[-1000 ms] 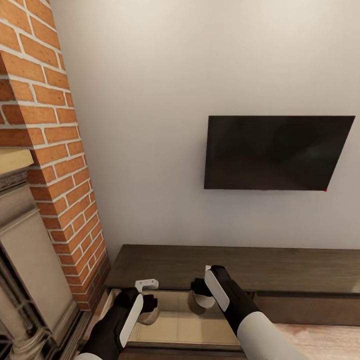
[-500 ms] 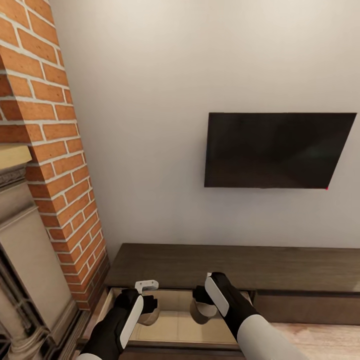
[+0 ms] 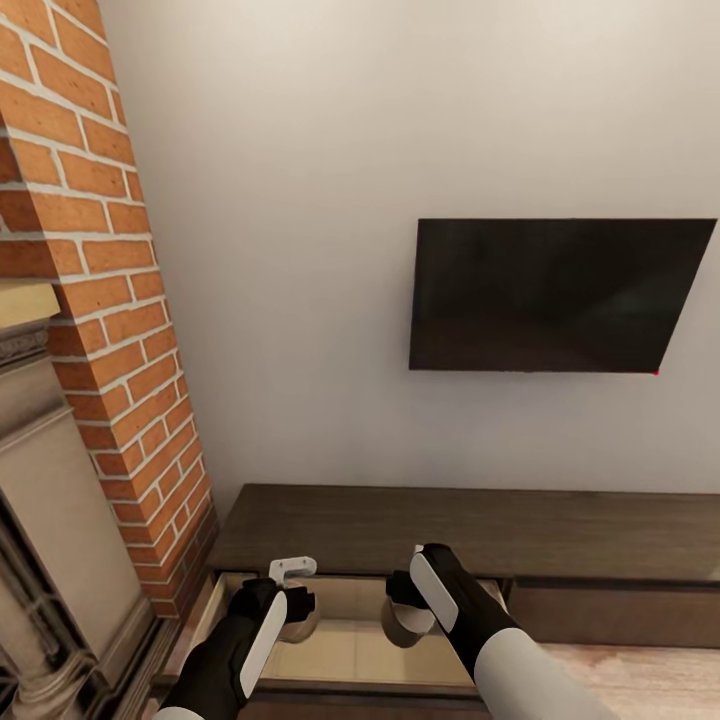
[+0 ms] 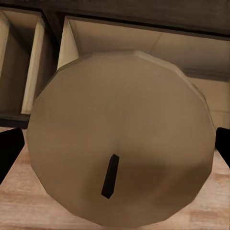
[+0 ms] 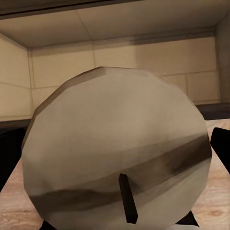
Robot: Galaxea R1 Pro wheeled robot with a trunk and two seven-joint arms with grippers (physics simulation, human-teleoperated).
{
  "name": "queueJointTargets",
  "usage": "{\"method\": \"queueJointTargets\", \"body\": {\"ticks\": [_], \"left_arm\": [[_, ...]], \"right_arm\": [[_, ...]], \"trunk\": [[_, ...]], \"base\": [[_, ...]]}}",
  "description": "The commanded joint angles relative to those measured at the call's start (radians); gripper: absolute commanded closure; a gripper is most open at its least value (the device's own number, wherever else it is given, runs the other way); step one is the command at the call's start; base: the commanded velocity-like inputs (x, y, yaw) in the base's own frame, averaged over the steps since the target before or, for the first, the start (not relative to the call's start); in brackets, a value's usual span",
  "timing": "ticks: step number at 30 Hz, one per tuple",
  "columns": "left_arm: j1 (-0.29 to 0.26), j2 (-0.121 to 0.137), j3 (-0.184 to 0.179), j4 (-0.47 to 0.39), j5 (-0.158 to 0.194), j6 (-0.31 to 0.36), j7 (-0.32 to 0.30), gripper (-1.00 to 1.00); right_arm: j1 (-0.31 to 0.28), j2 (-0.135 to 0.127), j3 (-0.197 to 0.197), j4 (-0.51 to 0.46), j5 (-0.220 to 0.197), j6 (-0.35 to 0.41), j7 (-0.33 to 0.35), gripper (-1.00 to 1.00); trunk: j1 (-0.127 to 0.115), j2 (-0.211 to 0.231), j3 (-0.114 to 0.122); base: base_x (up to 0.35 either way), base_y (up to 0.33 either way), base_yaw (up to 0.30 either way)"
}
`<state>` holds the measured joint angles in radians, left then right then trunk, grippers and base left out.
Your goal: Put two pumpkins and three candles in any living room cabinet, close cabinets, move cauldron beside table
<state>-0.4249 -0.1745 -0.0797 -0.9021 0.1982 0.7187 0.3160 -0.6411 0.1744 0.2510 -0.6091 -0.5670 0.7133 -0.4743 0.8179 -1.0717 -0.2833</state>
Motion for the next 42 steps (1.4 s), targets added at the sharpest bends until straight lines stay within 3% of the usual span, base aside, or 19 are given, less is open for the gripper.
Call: {"method": "queueJointTargets", "body": {"ticks": [1, 6, 11, 17, 42], "left_arm": [[0.0, 0.0, -0.001, 0.0, 0.0, -0.005, 0.0, 1.0], [0.0, 0.0, -0.015, 0.008, 0.0, -0.035, 0.0, 1.0], [0.0, 0.0, -0.05, 0.012, 0.001, -0.04, 0.0, 1.0], [0.0, 0.0, -0.059, 0.014, 0.001, -0.041, 0.0, 1.0], [0.0, 0.0, -0.06, 0.017, 0.003, -0.041, 0.0, 1.0]], "right_arm": [[0.0, 0.0, 0.0, 0.0, -0.001, -0.001, 0.0, 1.0], [0.0, 0.0, 0.001, 0.0, -0.002, -0.004, 0.004, 1.0], [0.0, 0.0, 0.002, -0.002, -0.002, -0.007, 0.006, 1.0], [0.0, 0.0, 0.002, -0.004, -0.001, -0.008, 0.006, 1.0], [0.0, 0.0, 0.024, 0.003, 0.001, -0.074, 0.005, 1.0]], "trunk": [[0.004, -0.007, -0.003], [0.023, -0.042, -0.019], [0.023, -0.042, -0.019], [0.023, -0.042, -0.017], [0.119, -0.217, -0.091]], "base": [[0.0, 0.0, 0.0], [0.0, 0.0, 0.0], [0.0, 0.0, 0.0], [0.0, 0.0, -0.056], [0.0, 0.0, -0.042]]}}
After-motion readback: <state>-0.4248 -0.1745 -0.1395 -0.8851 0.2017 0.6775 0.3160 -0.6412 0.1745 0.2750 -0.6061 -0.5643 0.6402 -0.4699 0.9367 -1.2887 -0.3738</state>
